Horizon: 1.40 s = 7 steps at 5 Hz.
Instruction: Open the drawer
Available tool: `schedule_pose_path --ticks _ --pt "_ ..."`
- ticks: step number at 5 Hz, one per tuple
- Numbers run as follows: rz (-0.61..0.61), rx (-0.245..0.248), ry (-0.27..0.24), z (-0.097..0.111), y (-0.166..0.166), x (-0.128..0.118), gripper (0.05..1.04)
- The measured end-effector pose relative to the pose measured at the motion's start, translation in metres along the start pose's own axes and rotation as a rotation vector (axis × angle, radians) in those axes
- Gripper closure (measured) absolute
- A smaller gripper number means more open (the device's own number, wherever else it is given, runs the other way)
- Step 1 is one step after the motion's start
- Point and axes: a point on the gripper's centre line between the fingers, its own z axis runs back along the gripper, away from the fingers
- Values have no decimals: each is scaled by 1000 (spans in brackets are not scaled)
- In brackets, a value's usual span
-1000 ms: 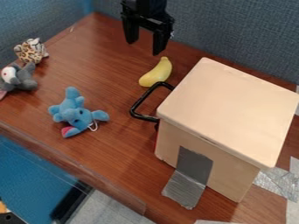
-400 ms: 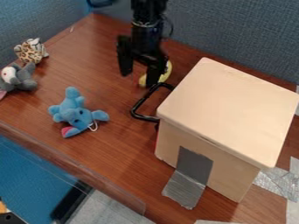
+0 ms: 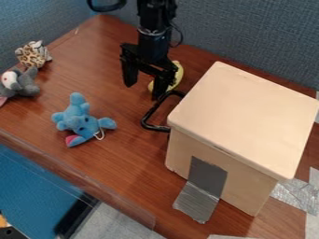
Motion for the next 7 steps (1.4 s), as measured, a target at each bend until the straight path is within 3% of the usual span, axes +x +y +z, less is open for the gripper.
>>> schedule_pose_path --ticks 1,2,3,5,6,7 --pt "-4 41 -32 24 -15 0 83" --pt "25 81 -45 39 -10 -2 83" --pt "22 66 -46 39 -13 -2 83" --pt "6 61 45 0 -13 -13 83" --pt "36 57 69 -12 -2 -20 139" --pt "26 35 53 -15 -4 -19 419"
